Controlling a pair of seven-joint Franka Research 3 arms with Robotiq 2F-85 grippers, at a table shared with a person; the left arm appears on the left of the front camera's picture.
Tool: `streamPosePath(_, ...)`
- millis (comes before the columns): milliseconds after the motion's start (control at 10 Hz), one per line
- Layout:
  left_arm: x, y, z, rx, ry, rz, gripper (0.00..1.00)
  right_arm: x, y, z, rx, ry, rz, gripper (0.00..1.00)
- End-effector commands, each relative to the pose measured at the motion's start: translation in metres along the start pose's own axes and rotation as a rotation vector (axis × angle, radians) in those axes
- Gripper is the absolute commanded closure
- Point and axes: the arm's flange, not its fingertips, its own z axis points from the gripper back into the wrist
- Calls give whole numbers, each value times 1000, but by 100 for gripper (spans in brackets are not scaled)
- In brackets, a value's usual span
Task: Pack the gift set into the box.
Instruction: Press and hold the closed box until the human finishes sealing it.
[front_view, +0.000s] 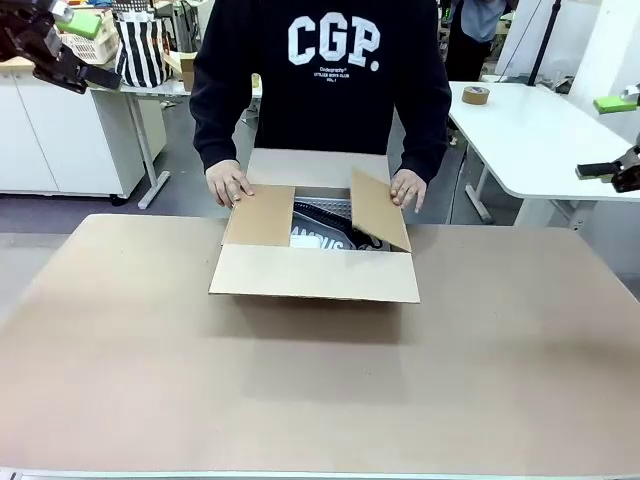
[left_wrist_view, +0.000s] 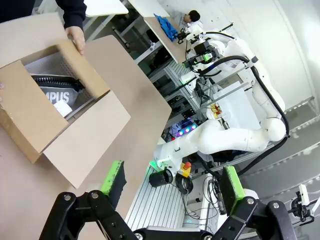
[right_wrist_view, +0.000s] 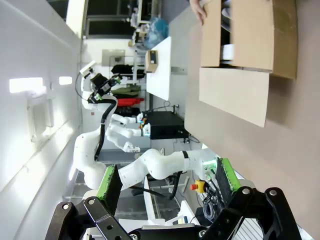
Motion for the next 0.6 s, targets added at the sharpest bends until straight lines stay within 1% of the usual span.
streamPosePath(0, -1, -2, 0, 0, 0, 11, 0, 2, 1, -1, 26, -8, 19, 0)
streamPosePath(500, -1, -2, 0, 0, 0, 11, 0, 2, 1, -1, 26, -8, 19, 0)
